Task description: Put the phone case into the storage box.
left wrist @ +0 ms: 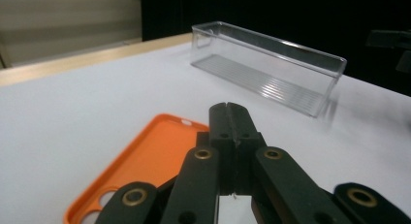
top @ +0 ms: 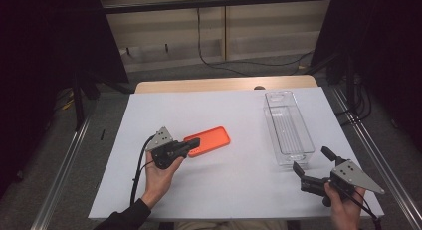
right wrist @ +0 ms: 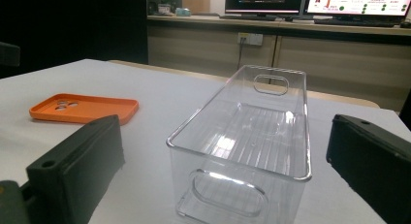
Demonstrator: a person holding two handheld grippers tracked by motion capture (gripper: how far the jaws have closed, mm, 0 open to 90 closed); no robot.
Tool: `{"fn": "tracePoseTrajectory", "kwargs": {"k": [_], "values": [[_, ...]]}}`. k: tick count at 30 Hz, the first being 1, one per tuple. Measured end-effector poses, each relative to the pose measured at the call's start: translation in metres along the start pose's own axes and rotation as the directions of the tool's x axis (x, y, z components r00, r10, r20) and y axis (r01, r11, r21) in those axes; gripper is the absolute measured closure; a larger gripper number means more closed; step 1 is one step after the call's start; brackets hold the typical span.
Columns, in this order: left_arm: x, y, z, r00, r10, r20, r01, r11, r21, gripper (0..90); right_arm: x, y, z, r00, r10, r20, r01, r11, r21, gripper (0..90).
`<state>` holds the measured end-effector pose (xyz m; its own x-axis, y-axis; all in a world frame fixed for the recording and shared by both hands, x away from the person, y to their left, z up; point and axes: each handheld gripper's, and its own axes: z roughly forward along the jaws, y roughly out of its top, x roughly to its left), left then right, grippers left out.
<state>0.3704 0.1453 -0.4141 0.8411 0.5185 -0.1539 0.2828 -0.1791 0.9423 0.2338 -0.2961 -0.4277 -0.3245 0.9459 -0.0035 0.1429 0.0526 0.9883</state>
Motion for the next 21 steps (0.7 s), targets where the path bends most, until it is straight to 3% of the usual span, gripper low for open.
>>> {"fn": "tracePoseTrajectory", "kwargs": {"k": [11, 16, 21], "values": [[0.006, -0.004, 0.005, 0.9984, -0.045, 0.035, 0.04, 0.9882, 0.148, 90.0, 0.0, 0.0, 0.001, 1.0, 0.001, -0.002, -0.001, 1.0, 0.006, 0.0], [0.009, -0.008, 0.009, 0.9971, -0.059, 0.047, 0.047, 0.9748, 0.218, 90.0, 0.0, 0.0, 0.0, 1.0, 0.003, -0.004, -0.003, 1.0, 0.005, 0.0], [0.009, -0.009, 0.01, 0.997, -0.072, 0.027, 0.062, 0.9619, 0.266, 90.0, 0.0, 0.0, 0.0, 1.0, 0.004, -0.002, -0.004, 1.0, 0.005, 0.0]]}}
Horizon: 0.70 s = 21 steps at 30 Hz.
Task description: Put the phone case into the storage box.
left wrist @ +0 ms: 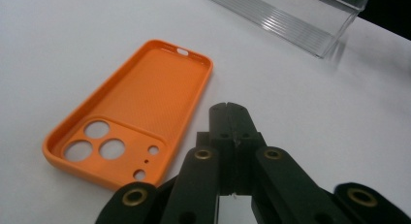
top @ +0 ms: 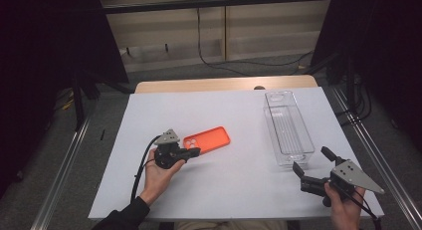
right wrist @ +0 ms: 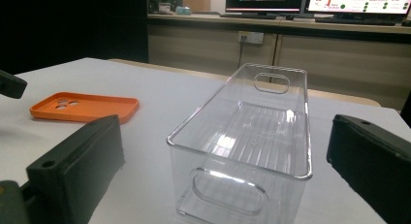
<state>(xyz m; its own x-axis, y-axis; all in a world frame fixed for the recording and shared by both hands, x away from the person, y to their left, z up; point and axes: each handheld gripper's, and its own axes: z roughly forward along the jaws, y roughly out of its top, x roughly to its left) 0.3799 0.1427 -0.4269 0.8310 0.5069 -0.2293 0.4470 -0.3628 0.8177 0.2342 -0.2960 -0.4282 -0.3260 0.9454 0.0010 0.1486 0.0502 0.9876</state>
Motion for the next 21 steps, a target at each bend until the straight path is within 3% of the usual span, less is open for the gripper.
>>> {"fn": "tracePoseTrajectory", "kwargs": {"k": [4, 10, 14, 21], "values": [[-0.001, -0.001, 0.005, 1.0, 0.005, 0.003, -0.005, 0.998, 0.063, 90.0, 0.0, 0.0, 0.0, 1.0, -0.001, -0.001, 0.001, 1.0, 0.0, 0.0], [0.005, -0.003, 0.012, 1.0, -0.002, -0.004, 0.002, 0.9863, 0.165, 90.0, 0.0, 0.0, 0.0, 1.0, -0.002, -0.003, 0.002, 1.0, 0.001, 0.0], [0.007, -0.003, 0.014, 0.9998, -0.007, -0.019, 0.01, 0.9822, 0.188, 90.0, 0.0, 0.0, 0.0, 1.0, -0.003, -0.003, 0.003, 1.0, 0.002, 0.0], [0.01, -0.006, 0.019, 0.9993, -0.016, -0.034, 0.024, 0.9686, 0.247, 90.0, 0.0, 0.0, 0.0, 1.0, -0.001, -0.005, 0.001, 1.0, 0.002, 0.0]]}}
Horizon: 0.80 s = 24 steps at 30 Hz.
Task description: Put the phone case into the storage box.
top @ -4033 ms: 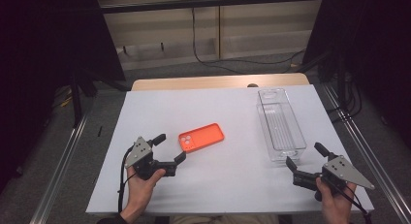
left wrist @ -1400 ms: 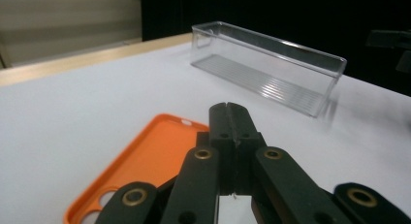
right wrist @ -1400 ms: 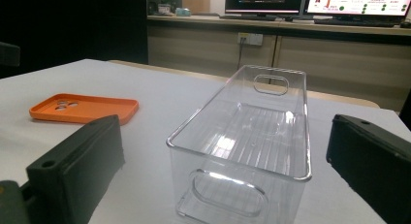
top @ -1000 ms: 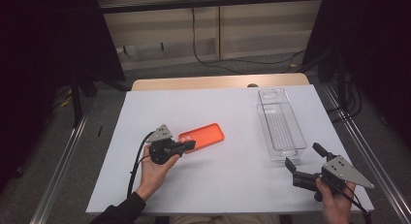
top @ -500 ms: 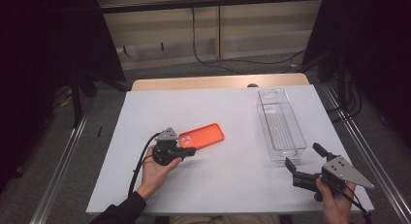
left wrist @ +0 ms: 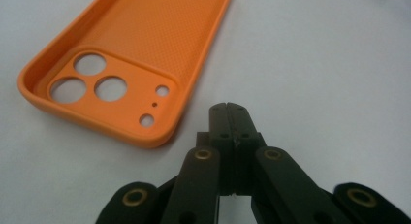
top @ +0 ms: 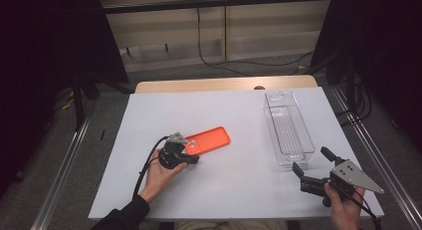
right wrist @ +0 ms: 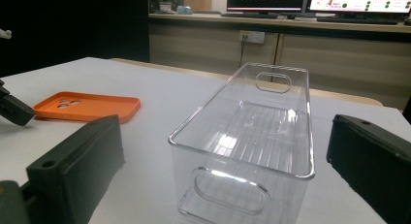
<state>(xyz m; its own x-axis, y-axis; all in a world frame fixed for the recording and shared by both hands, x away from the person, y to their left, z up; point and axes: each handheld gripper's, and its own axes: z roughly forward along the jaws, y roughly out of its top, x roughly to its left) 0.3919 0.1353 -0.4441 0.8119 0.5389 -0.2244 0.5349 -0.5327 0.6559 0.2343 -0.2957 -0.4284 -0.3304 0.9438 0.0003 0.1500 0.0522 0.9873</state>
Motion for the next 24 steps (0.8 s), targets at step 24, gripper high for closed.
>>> {"fn": "tracePoseTrajectory", "kwargs": {"k": [24], "values": [[0.0104, 0.0008, 0.0003, 0.9994, -0.021, -0.026, 0.022, 0.9995, 0.025, 90.0, 0.0005, 0.0004, -0.0003, 1.0, -0.002, -0.003, 0.002, 1.0, 0.001, 0.0]]}}
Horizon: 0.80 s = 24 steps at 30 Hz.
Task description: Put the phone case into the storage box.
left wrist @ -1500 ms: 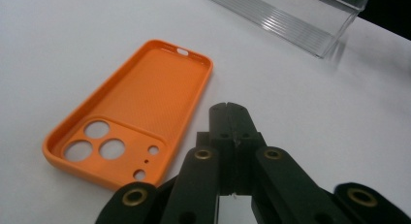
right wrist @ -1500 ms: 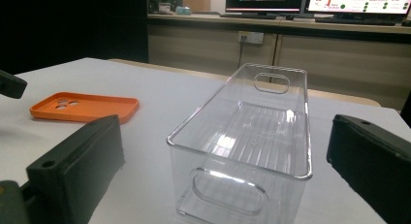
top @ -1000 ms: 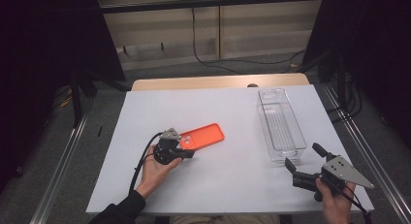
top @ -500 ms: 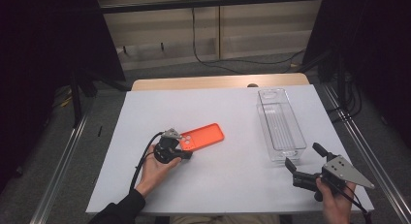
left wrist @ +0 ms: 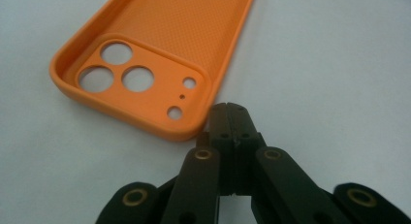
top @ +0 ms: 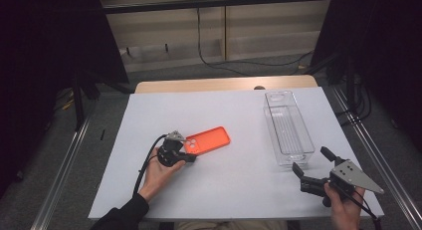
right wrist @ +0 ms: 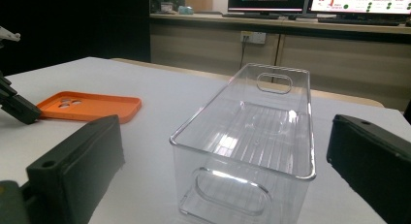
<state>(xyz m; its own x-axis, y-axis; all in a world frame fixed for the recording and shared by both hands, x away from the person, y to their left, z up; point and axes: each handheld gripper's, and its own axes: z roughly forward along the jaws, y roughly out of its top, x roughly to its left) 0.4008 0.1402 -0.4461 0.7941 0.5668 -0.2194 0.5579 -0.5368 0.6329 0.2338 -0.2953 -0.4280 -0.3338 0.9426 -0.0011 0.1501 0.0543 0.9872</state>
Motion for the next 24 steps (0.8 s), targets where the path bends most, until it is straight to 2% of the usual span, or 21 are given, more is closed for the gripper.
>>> {"fn": "tracePoseTrajectory", "kwargs": {"k": [2, 24], "values": [[0.0011, 0.0008, -0.0006, 0.9999, 0.005, -0.012, -0.005, 1.0, 0.004, 90.0, 0.0, 0.0, -0.0002, 1.0, -0.003, 0.0, 0.003, 1.0, 0.001, 0.0], [0.01, 0.0009, -0.0031, 0.9996, -0.023, -0.018, 0.023, 0.9997, 0.005, 90.0, -0.0004, -0.0005, 0.0001, 1.0, -0.006, -0.002, 0.006, 1.0, 0.005, 0.0]]}}
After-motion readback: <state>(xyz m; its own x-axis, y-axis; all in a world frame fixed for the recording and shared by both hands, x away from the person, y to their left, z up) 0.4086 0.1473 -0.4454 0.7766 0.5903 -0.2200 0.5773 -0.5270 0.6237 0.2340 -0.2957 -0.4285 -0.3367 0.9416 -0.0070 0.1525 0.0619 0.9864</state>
